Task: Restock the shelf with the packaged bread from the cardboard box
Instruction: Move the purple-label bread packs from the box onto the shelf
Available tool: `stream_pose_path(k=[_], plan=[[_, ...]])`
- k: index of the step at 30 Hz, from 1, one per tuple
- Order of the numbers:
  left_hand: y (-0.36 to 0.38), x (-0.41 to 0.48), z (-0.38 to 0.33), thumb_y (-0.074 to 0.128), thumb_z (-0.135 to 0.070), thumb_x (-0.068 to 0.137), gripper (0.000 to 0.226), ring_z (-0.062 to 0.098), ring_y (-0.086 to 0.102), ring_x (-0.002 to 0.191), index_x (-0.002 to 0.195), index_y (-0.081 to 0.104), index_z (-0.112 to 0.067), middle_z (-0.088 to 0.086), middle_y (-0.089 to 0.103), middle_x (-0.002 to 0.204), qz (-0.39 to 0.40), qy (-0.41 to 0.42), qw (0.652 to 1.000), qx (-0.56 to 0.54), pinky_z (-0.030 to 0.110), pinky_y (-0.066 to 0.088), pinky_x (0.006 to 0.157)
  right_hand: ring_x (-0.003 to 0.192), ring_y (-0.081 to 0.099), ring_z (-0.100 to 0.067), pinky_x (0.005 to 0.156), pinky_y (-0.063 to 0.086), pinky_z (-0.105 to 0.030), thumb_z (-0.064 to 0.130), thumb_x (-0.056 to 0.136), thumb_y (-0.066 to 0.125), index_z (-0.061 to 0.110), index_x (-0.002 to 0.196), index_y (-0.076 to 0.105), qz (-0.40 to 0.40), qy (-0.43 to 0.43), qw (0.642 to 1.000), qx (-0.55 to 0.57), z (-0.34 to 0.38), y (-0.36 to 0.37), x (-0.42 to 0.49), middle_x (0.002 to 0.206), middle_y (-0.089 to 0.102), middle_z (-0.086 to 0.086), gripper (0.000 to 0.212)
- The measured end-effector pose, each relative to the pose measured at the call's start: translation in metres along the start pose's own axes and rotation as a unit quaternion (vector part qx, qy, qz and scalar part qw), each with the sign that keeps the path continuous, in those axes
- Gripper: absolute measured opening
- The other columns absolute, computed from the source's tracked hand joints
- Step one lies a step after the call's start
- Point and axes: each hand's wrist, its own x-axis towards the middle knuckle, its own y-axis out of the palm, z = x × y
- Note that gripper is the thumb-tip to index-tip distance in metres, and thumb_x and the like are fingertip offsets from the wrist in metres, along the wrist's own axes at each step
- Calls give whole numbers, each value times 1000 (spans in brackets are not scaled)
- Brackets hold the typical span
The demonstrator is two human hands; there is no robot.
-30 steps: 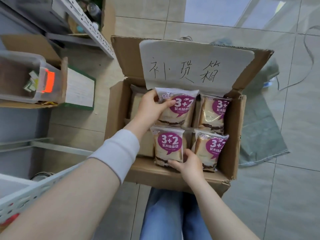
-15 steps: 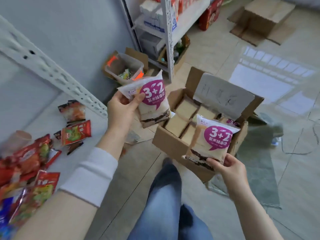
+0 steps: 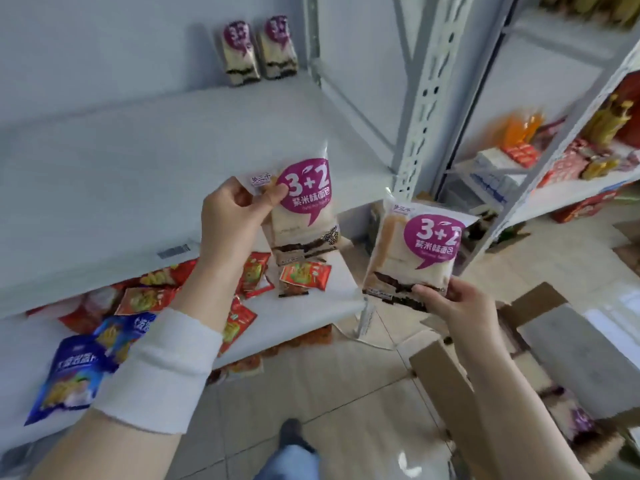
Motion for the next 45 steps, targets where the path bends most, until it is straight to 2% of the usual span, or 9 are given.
stream_pose_path(k=[4, 12, 16, 22, 25, 30, 35, 41, 45], plan=[[-64, 52, 17, 74, -35, 72, 15, 17, 69, 83, 76, 63, -26, -5, 70, 83, -62, -23, 998, -1, 47, 56, 79, 62, 67, 2, 53, 48, -9, 16, 69, 78, 26, 80, 70, 44, -49, 998, -4, 43, 82, 48, 68, 73, 15, 17], [-77, 178, 43, 75, -28, 74, 12, 30, 68, 86, 75, 64, -24, 7, 71, 84, -64, -30, 997, -8, 53, 54, 80, 63, 67, 0, 65, 49, -23, 26, 66, 80, 39, 66, 69, 59, -84, 992, -67, 102, 173, 162, 67, 72, 19, 17], [-56, 251, 49, 75, -28, 74, 15, 24, 68, 88, 81, 64, -20, 5, 71, 89, -54, -17, 998, -13, 51, 54, 80, 71, 69, -8, 75, 51, -30, 24, 66, 80, 41, 68, 72, 64, -88, 991, -76, 121, 196, 237, 71, 73, 16, 19], [-21, 367, 58, 74, -28, 75, 24, 15, 68, 86, 93, 67, -15, -1, 72, 90, -63, -1, 998, -15, 36, 56, 77, 65, 66, -4, 72, 56, -22, 17, 69, 78, 31, 73, 68, 99, -101, 988, -67, 154, 242, 371, 64, 71, 17, 17], [0, 426, 69, 74, -27, 74, 20, 12, 66, 77, 89, 66, -16, -5, 69, 83, -81, -6, 997, -7, 25, 52, 65, 55, 61, 9, 60, 51, -6, 14, 73, 76, 32, 75, 67, 120, -116, 984, -65, 171, 271, 434, 59, 68, 21, 20], [19, 487, 91, 75, -29, 73, 26, 18, 66, 81, 93, 65, -16, 0, 69, 87, -121, -11, 992, 35, 35, 52, 72, 57, 60, 14, 53, 44, -1, 22, 76, 73, 37, 82, 66, 144, -143, 975, -85, 182, 298, 498, 67, 67, 24, 18], [24, 497, 103, 76, -29, 72, 48, 7, 66, 87, 105, 43, -19, -6, 66, 95, -157, -16, 987, 21, 31, 56, 77, 66, 56, 5, 50, 37, 2, 28, 76, 73, 42, 78, 60, 106, -185, 965, -151, 181, 314, 516, 80, 64, 12, 19], [29, 495, 106, 71, -41, 76, 55, 15, 56, 106, 116, 47, -13, 2, 58, 117, -183, 1, 979, 95, 32, 50, 88, 75, 57, -2, 59, 36, -11, 29, 69, 79, 27, 102, 51, 26, -165, 975, -144, 183, 320, 510, 81, 60, 15, 43], [24, 480, 98, 66, -41, 81, 73, 17, 46, 121, 136, 31, -9, 9, 44, 133, -171, -29, 981, 89, 28, 40, 100, 111, 52, -11, 88, 38, -18, 26, 73, 77, 19, 132, 39, 9, -172, 970, -173, 190, 315, 479, 121, 57, 3, 71]])
